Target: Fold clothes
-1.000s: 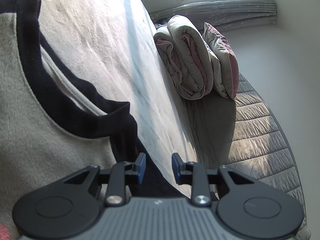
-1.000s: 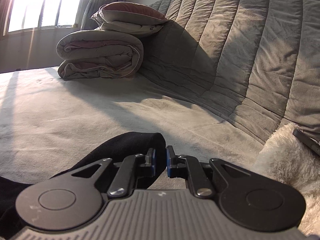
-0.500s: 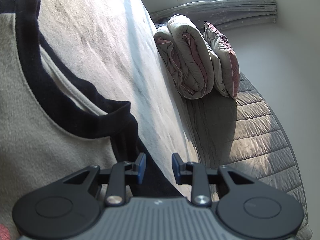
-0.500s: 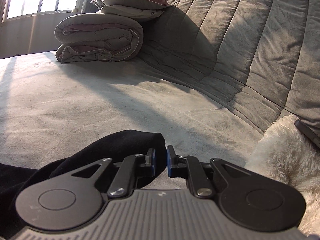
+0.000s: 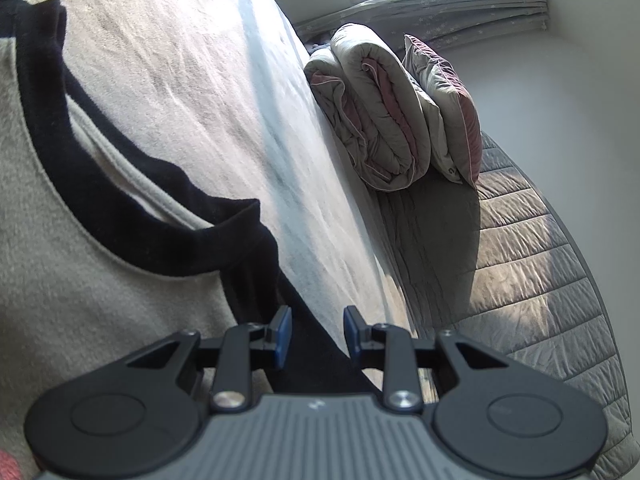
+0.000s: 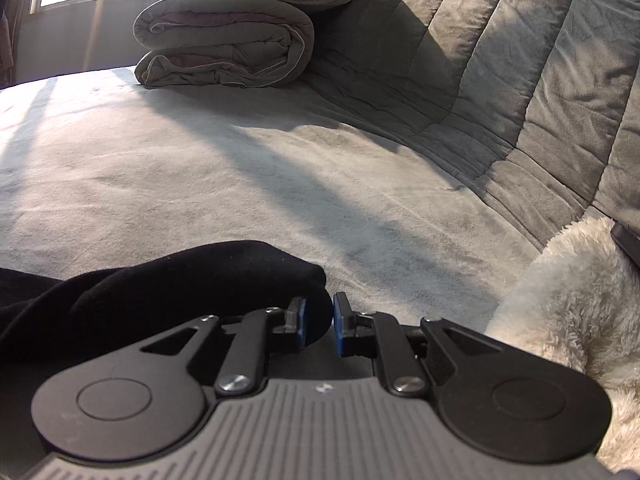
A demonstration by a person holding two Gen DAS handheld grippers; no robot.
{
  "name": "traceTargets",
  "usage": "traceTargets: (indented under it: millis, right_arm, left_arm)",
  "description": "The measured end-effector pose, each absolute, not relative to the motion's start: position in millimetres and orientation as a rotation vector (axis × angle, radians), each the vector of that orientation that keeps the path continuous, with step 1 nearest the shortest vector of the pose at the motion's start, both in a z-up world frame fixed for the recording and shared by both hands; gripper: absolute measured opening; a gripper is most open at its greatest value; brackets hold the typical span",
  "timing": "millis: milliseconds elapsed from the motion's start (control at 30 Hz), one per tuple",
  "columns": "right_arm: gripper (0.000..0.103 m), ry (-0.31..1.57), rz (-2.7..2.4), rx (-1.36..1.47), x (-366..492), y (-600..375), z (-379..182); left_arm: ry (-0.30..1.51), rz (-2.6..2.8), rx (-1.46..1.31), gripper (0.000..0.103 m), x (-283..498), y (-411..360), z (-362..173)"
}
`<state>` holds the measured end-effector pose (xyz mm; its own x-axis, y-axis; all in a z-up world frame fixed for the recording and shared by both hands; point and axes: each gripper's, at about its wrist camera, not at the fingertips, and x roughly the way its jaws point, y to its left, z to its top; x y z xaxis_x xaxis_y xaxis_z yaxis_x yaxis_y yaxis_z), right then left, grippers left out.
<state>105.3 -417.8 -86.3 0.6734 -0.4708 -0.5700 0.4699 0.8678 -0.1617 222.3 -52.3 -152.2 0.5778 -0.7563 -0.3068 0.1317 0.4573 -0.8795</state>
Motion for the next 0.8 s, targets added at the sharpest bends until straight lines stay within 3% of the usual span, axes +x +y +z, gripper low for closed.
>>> traceTargets:
  millis: [167, 367, 600, 800]
  right_arm:
    - [0.025, 0.666, -0.412, 0.092, 88, -438, -81]
    - [0.051, 0.591, -0.230, 0.193, 64, -454, -63]
    - [0.055, 0.550, -0.169, 0.260, 59, -464, -61]
    - [0.056, 0.599, -0.146, 0.380, 65, -475, -79]
  left_arm:
    - [0.765, -0.611, -0.841, 0.029, 219, -61, -147]
    - [0.751, -0.575, -0.658, 0.033, 213, -77, -133]
    - [0.748, -0.499, -0.405, 0.044, 213, -96, -107]
    - [0.790, -0.519, -0.249, 0.045, 218, -125, -93]
